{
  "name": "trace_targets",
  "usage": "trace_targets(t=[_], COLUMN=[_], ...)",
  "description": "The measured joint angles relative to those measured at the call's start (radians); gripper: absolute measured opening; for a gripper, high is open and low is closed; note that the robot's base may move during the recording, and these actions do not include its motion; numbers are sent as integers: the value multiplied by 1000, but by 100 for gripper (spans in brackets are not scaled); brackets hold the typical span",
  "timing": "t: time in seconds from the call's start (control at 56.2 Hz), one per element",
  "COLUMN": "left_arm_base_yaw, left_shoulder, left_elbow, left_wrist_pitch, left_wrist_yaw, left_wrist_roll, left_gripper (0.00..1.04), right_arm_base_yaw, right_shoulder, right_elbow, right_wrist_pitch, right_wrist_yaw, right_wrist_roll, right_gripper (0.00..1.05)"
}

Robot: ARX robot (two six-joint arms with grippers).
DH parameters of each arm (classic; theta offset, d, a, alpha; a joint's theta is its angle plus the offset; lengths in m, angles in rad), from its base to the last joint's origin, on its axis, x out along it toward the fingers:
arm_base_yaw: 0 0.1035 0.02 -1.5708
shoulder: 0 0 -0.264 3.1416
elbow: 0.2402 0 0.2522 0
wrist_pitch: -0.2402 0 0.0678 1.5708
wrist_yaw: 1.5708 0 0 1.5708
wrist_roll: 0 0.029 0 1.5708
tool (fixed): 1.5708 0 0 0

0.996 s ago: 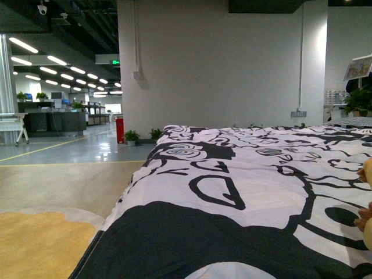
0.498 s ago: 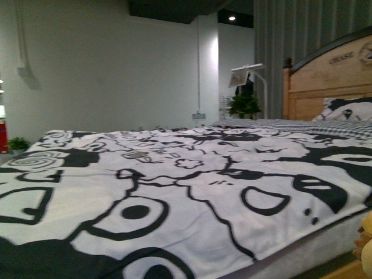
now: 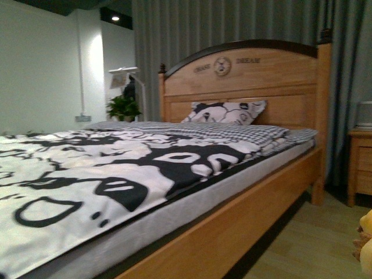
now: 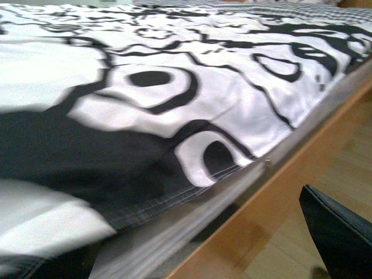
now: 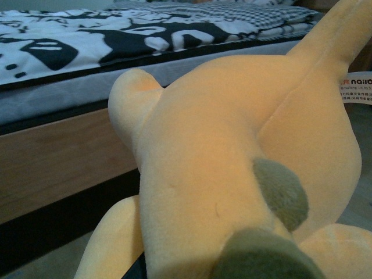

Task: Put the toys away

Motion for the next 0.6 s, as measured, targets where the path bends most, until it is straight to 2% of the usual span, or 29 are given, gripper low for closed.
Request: trace_targets(t=[0.605], left_arm_base_yaw=[0], left_shoulder=[0], left_elbow=[0], left_wrist_pitch=[0], left_wrist_yaw=[2], left_wrist_roll=[0], left_gripper=[99], right_arm_base_yaw=[0], right_shoulder=[0], right_elbow=[0], right_wrist_pitch=[0], right_wrist_yaw=[0], right_wrist_roll=[0], right_gripper=[17])
